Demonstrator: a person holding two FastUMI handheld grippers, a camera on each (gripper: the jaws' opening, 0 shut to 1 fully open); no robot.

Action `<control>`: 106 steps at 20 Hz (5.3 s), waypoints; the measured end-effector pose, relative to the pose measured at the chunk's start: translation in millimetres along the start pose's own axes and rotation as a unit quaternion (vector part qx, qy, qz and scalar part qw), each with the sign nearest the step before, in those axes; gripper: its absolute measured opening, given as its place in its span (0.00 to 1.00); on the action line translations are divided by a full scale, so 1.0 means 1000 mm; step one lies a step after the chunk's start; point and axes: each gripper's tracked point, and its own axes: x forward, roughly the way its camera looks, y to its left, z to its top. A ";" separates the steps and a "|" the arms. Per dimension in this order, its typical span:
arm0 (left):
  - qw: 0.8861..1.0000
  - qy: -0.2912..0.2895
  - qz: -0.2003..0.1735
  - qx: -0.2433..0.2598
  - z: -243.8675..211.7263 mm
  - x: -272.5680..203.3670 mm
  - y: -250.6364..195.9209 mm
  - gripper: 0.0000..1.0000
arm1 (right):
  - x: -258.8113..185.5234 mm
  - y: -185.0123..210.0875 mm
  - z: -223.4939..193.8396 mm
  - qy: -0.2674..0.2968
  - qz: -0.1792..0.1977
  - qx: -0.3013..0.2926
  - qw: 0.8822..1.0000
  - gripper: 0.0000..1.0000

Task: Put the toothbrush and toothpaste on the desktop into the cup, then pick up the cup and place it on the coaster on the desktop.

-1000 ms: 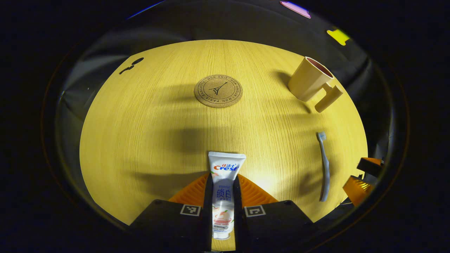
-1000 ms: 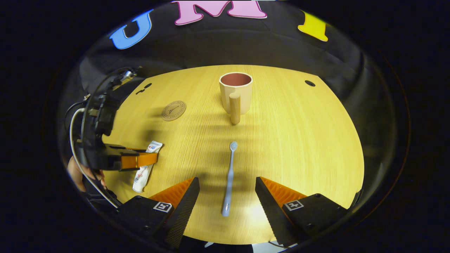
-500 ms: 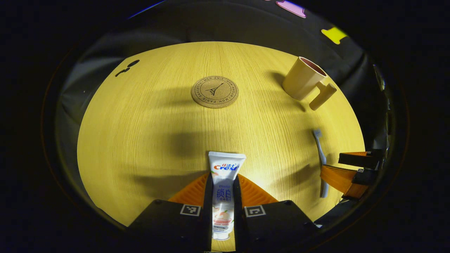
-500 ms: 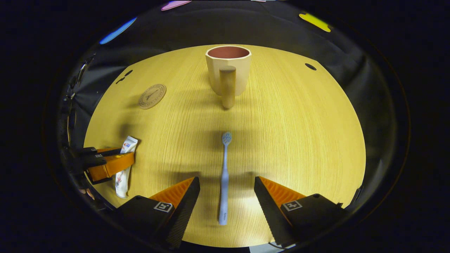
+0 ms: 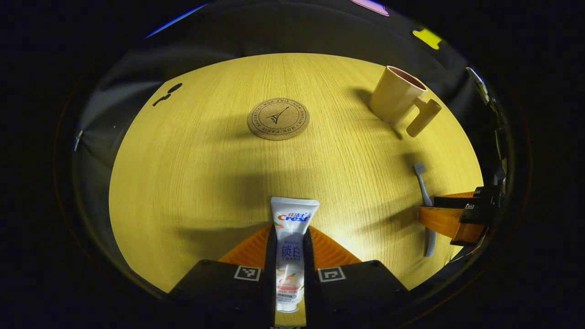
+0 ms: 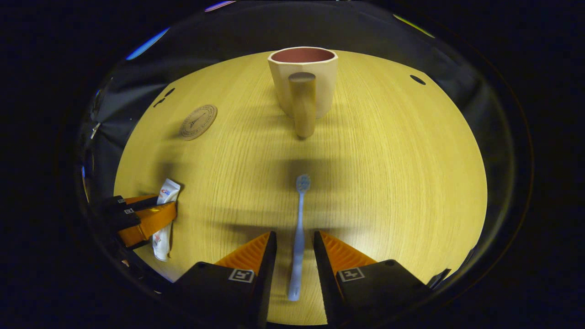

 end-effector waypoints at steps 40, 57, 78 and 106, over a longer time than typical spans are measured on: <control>0.948 -0.287 -0.126 -0.056 0.194 -0.158 -0.098 0.25 | -0.151 -0.055 0.101 -0.265 0.114 -0.014 0.957 0.06; 0.892 -0.388 -0.231 -0.024 0.339 -0.100 -0.207 0.25 | -0.163 -0.089 0.148 -0.302 0.133 0.031 0.943 0.06; 0.866 -0.451 -0.211 0.033 0.298 -0.041 -0.191 0.83 | -0.127 -0.070 0.187 -0.358 0.130 -0.007 0.925 0.06; 0.893 -0.435 -0.088 -0.070 0.179 -0.068 -0.052 0.98 | -0.089 0.019 0.289 -0.527 0.174 -0.049 0.830 0.06</control>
